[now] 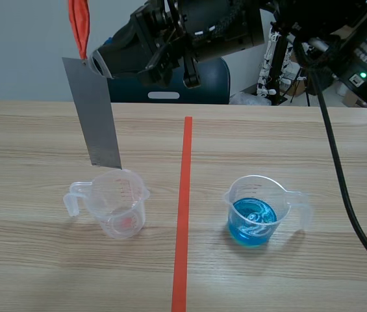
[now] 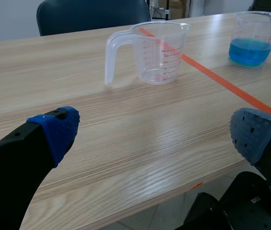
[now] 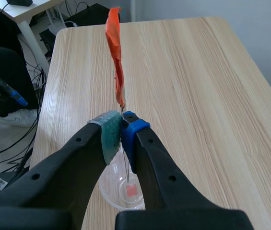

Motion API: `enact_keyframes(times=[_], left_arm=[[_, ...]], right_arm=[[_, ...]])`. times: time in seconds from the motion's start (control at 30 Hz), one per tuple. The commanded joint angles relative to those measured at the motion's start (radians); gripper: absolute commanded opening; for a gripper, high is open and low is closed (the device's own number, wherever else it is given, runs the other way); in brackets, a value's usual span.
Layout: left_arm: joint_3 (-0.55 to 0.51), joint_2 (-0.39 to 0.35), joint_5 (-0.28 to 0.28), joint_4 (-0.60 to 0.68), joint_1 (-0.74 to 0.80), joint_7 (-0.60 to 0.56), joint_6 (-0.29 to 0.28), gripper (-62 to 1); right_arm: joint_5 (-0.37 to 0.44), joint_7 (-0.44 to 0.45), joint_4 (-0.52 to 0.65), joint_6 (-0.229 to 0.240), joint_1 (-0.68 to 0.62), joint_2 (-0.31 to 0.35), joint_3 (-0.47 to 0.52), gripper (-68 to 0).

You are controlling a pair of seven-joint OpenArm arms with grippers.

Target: Do the redox reaction experiment. move the plate over the left beaker

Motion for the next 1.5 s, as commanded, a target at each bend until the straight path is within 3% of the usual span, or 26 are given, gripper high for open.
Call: enact_keyframes(times=[0.0,0.37,0.67,1.47], left_arm=[[0.000,-0.001,-0.012,0.024,0.000,-0.046,0.001,1.4],[0.000,-0.001,-0.012,0.025,-0.024,-0.046,0.002,1.4],[0.000,-0.002,-0.011,0.104,-0.027,-0.046,0.005,1.4],[0.000,-0.002,-0.012,0.105,-0.027,-0.046,0.005,1.4]], right_arm=[[0.015,0.011,0.009,0.001,0.025,-0.003,0.000,-66.9],[0.017,0.008,0.009,0.001,0.025,-0.006,0.000,-66.9],[0.018,-0.003,0.009,0.001,0.022,-0.025,0.000,-66.9],[0.014,-0.013,0.009,0.001,0.022,-0.038,0.000,-66.9]])
